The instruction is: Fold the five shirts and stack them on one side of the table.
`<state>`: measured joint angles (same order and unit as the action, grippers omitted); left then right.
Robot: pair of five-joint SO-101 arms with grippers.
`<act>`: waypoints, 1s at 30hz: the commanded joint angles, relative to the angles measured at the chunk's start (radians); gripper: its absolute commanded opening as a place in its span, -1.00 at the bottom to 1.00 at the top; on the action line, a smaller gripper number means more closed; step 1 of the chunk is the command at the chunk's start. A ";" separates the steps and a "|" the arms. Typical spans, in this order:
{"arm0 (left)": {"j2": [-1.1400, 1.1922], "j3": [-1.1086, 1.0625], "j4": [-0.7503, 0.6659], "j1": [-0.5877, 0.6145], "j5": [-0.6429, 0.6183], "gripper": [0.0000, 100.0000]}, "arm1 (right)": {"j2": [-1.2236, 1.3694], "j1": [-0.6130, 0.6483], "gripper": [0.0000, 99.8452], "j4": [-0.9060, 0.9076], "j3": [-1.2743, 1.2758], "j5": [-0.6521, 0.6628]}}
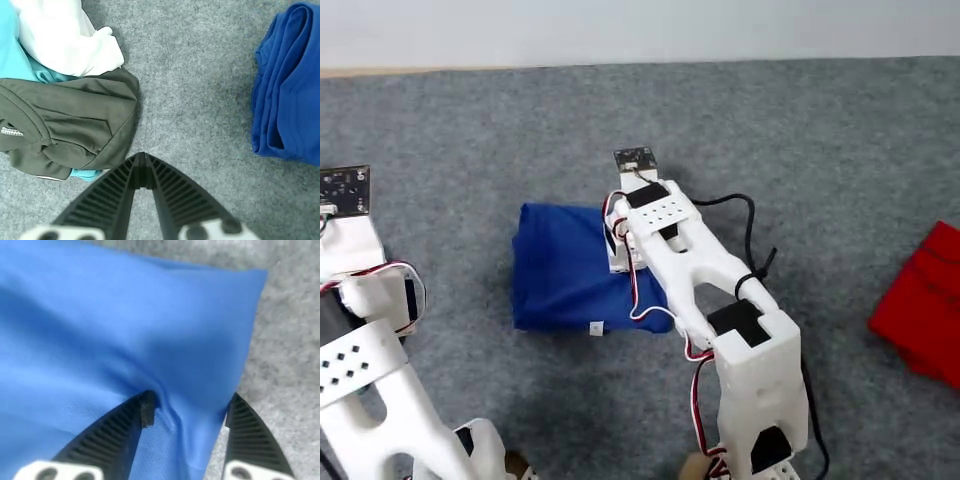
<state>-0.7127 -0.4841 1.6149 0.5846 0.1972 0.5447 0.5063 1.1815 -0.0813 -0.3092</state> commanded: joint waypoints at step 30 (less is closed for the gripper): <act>-0.023 0.005 -0.018 -0.005 -0.003 -1.00 | -0.038 -0.283 -0.98 -0.012 -0.189 0.867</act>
<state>-0.7127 -0.4841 1.6149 0.5846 0.1972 0.5079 0.2547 1.2413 -0.2148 0.4335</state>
